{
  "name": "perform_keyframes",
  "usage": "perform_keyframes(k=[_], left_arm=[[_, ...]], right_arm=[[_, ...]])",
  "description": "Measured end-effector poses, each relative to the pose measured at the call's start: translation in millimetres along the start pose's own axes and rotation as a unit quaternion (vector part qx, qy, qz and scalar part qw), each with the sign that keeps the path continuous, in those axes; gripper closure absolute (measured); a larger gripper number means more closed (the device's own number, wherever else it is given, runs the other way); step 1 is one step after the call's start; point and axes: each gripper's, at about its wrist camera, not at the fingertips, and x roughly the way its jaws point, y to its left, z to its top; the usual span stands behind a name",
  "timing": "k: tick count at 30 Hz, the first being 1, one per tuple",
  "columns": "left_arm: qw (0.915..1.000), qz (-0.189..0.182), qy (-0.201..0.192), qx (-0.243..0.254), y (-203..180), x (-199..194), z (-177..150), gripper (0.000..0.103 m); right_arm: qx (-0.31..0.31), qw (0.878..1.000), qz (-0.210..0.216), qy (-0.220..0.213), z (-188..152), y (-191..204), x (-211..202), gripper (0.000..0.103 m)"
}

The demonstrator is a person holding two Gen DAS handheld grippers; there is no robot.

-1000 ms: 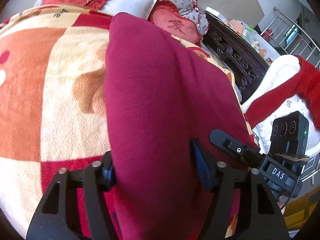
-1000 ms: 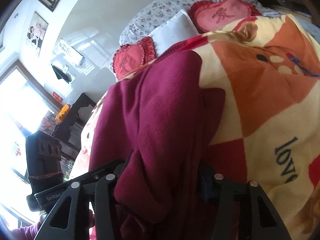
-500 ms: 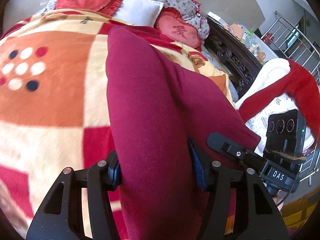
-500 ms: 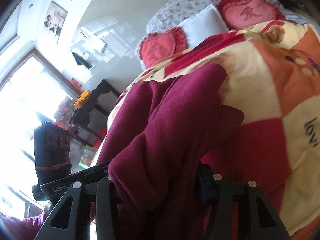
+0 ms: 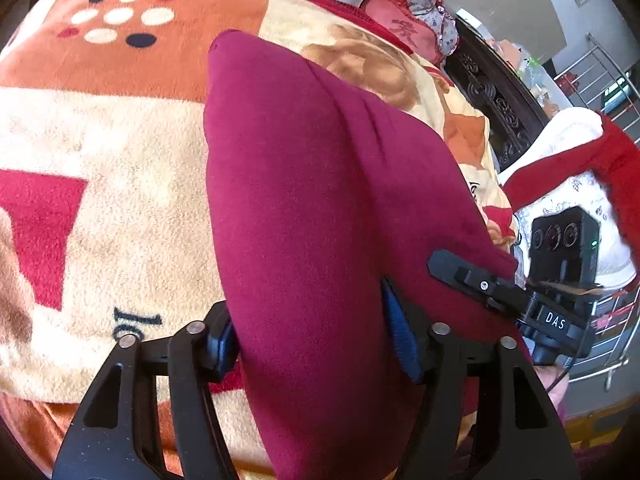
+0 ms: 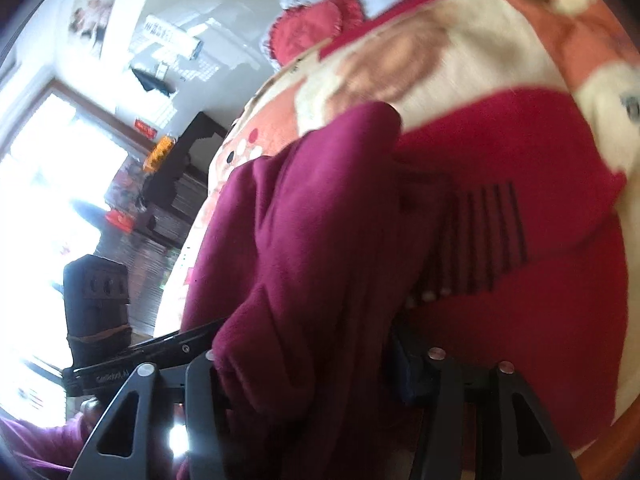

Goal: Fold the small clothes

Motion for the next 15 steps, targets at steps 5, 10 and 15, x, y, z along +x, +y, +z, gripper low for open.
perform_keyframes(k=[5, 10, 15], left_arm=[[0.9998, 0.014, 0.006, 0.009, -8.4, -10.4, 9.2, 0.036], [0.9993, 0.032, -0.009, 0.02, -14.8, -23.6, 15.7, 0.037], [0.9981, 0.045, -0.034, 0.023, -16.1, -38.7, 22.2, 0.037]], right_arm=[[-0.033, 0.999, -0.03, -0.003, 3.7, 10.3, -16.4, 0.049], [-0.06, 0.995, -0.067, -0.053, 7.5, 28.7, -50.8, 0.049], [-0.109, 0.988, -0.061, -0.095, 13.0, 58.1, -75.1, 0.049]])
